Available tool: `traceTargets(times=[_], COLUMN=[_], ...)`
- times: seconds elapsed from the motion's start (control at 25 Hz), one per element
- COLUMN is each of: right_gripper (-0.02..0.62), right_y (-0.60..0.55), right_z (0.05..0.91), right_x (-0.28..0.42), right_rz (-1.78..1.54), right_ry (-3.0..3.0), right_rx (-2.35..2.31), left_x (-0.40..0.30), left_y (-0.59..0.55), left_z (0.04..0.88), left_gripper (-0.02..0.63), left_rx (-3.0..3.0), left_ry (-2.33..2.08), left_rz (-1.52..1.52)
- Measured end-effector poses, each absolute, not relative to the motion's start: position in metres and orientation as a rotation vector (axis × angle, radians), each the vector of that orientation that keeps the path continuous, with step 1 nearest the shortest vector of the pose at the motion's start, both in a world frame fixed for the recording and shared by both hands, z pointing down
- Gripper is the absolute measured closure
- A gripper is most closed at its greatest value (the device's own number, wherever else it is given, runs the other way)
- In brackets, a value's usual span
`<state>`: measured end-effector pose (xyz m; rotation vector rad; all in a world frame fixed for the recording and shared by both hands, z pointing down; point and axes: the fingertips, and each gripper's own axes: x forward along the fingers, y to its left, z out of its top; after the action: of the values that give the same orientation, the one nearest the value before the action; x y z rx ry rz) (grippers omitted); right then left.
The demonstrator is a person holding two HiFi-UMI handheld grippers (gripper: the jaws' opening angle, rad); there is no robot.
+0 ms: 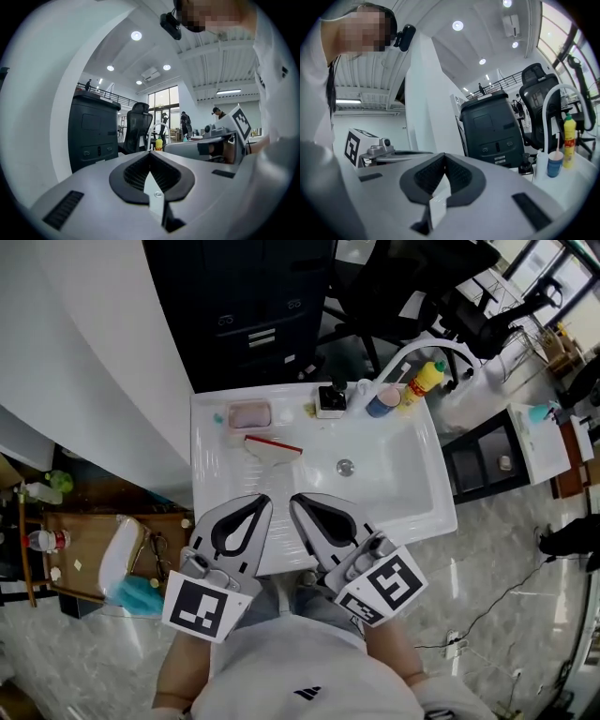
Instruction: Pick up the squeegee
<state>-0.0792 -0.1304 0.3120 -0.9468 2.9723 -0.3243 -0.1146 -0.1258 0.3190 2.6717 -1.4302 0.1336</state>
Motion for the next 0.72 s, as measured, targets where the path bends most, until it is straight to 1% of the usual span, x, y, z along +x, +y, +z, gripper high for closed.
traceTargets(times=[0.24,0.72], right_gripper=[0.584,0.584], right_y=[-0.137,-0.149], right_z=[0.325,0.339], right_x=[-0.081,-0.06], right_rz=[-0.363,-0.403], right_ry=[2.958,2.916], right_rx=[-1.053,-1.192], left_x=[-0.128,-0.114], left_y=[-0.148,-0.168], left_z=[0.357,0.426], left_gripper=[0.592,0.591], left_rx=[2.63,2.521], left_ry=[-1.361,-1.231], left_rz=[0.217,0.424])
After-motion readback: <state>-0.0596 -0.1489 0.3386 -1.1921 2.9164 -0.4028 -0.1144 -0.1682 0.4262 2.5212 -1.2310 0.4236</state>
